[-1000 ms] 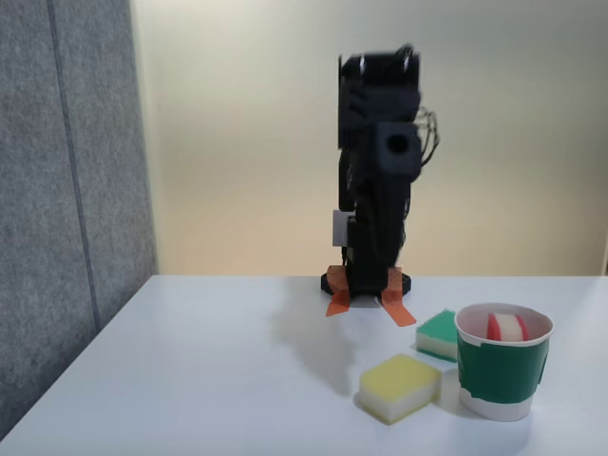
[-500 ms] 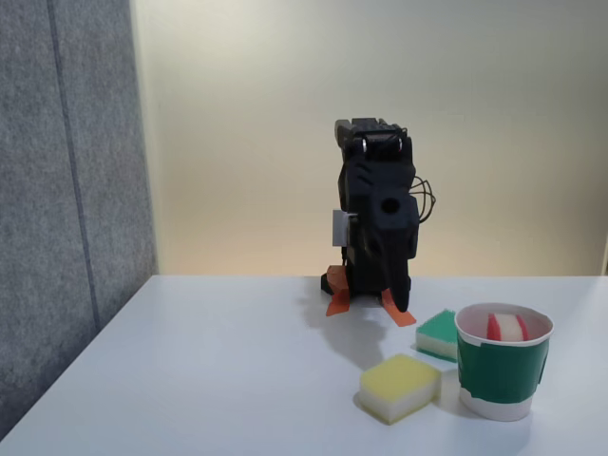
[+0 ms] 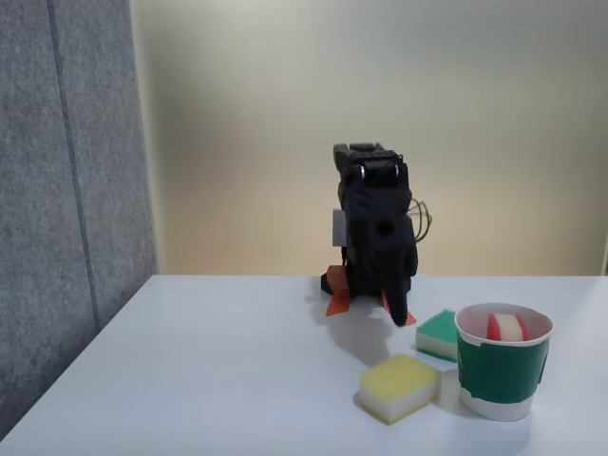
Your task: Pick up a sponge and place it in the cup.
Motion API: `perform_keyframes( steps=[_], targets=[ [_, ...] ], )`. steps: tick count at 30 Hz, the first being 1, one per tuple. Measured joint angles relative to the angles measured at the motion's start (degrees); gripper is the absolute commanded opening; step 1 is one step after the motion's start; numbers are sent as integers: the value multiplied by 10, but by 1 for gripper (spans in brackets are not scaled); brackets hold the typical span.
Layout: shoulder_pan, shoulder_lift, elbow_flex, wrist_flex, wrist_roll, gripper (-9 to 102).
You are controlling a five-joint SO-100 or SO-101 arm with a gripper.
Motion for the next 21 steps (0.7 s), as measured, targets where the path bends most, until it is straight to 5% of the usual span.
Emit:
perform_keyframes(
  steps=[21],
  targets=[
    [-4,101,36,253,1,0]
  ],
)
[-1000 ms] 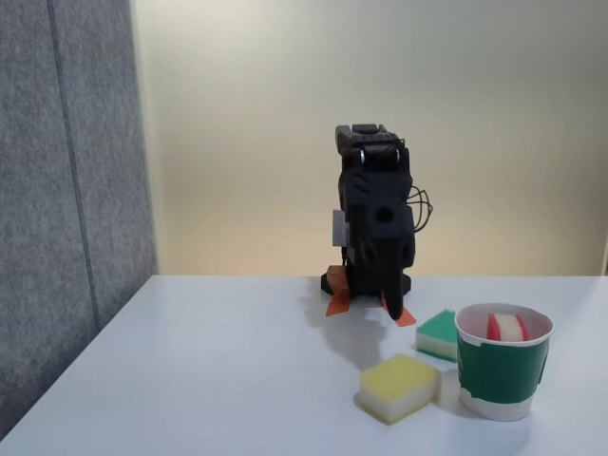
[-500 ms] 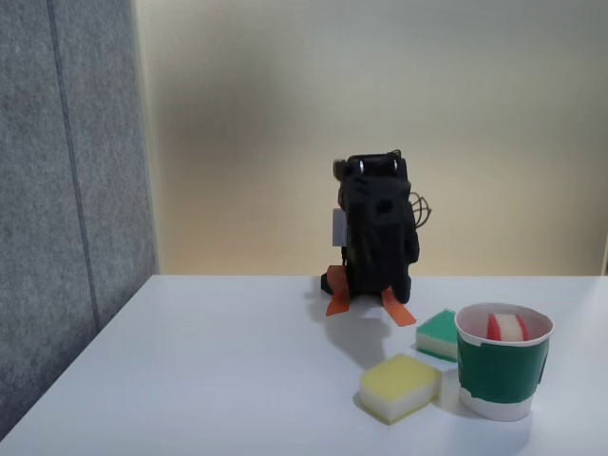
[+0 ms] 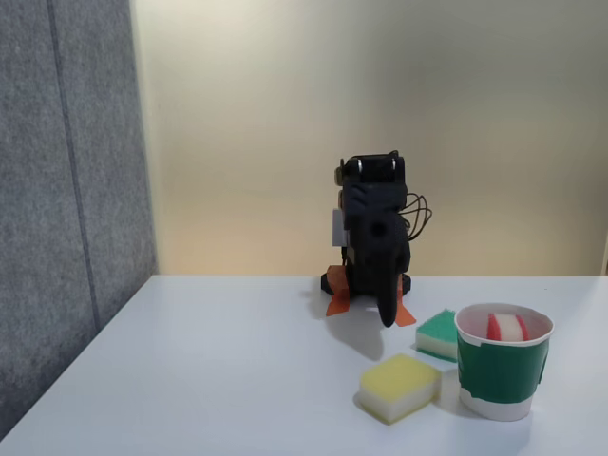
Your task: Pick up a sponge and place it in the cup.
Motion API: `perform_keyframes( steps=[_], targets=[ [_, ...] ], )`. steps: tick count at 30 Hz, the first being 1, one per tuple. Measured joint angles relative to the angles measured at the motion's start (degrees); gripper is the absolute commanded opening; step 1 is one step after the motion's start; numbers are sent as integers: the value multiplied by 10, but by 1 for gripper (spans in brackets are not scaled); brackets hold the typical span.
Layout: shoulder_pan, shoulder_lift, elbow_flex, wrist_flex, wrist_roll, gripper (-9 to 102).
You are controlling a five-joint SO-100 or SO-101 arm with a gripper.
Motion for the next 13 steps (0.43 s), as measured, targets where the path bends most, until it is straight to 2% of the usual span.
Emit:
perform_keyframes(
  steps=[6,13],
  targets=[
    [-10,0,0,54,15,0],
    [-7,0,0,96,6,7]
  ],
)
